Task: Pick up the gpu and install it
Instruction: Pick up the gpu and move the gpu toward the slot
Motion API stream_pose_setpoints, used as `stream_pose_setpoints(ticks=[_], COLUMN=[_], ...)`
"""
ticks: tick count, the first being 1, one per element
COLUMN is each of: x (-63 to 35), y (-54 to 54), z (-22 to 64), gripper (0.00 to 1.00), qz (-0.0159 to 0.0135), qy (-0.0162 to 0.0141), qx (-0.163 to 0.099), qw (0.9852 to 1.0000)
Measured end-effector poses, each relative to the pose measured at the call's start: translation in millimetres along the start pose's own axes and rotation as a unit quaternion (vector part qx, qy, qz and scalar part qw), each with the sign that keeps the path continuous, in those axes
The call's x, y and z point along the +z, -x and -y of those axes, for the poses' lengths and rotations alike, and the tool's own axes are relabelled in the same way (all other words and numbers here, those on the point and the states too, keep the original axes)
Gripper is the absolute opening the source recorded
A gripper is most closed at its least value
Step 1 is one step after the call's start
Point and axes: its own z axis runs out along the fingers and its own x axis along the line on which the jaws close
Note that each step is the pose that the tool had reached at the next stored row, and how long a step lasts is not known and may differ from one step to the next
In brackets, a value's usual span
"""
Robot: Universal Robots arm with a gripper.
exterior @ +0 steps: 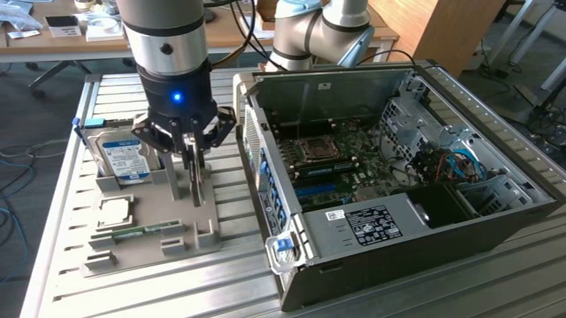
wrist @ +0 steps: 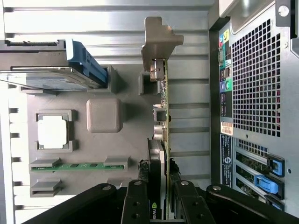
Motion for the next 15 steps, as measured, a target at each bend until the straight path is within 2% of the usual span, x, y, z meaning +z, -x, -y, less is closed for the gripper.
stream_pose_setpoints(ticks=[5,15], x=[-4.3,-5.4], y=[0.1,0.1], z=[-0.2,-0.2], gripper=[0.27,0.27], qz=[0.0000,-0.0001], qy=[0.0000,0.0000], qx=[0.000,0.000], qw=[1.0000,1.0000])
